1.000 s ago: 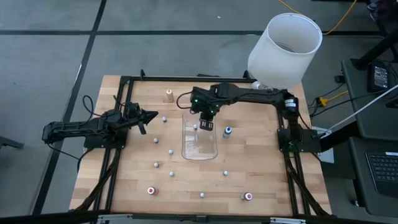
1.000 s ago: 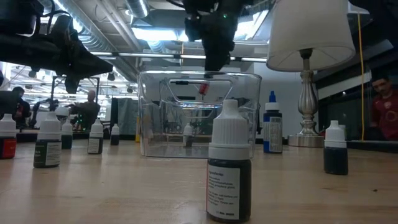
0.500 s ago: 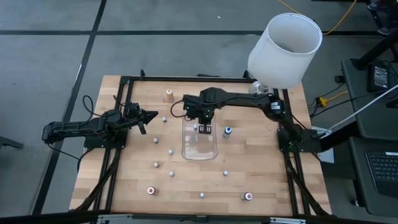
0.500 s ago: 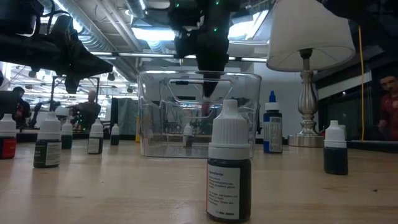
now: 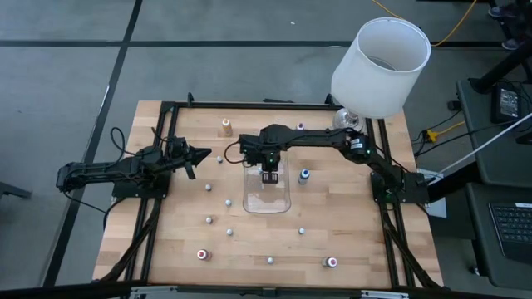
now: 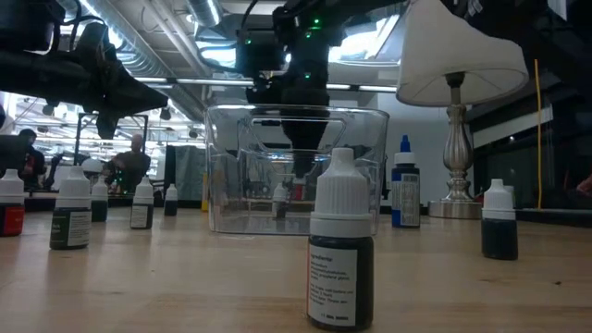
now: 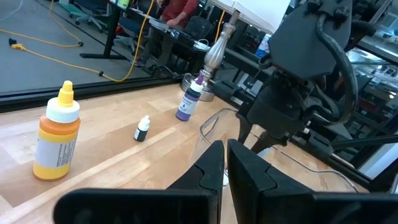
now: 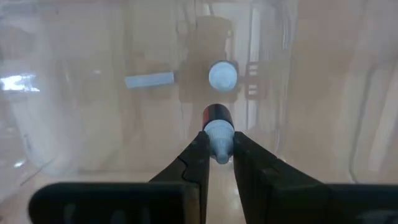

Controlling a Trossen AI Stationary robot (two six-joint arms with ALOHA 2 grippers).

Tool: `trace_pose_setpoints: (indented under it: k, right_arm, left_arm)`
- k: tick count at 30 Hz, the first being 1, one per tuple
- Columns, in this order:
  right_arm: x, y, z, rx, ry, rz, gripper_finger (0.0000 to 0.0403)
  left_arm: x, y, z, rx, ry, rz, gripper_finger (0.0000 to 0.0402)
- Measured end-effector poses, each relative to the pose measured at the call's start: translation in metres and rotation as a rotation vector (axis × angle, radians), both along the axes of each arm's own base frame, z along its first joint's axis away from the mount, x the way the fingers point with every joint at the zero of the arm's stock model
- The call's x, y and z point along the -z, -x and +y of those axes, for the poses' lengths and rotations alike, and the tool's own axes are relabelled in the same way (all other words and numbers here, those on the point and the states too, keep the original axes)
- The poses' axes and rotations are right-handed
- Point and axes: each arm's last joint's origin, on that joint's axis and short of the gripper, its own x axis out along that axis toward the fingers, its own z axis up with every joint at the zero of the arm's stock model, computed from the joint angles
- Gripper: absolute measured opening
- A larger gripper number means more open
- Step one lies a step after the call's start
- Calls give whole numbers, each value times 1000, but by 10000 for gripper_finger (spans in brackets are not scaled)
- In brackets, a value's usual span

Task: Pick & Place food coloring
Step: Put the small red coloring into the transparent bin

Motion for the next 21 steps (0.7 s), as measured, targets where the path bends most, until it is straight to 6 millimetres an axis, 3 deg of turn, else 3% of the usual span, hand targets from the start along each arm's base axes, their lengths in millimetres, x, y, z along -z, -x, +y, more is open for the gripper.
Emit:
trace_pose_setpoints:
  k: [14,21]
  right_arm:
    - [3,-3,-2,2,4,-13,63]
    - [16,-3,-2,6,-1,32,68]
  left_arm:
    - [0,0,0,0,0,0,18]
    - [0,0,0,0,0,0,18]
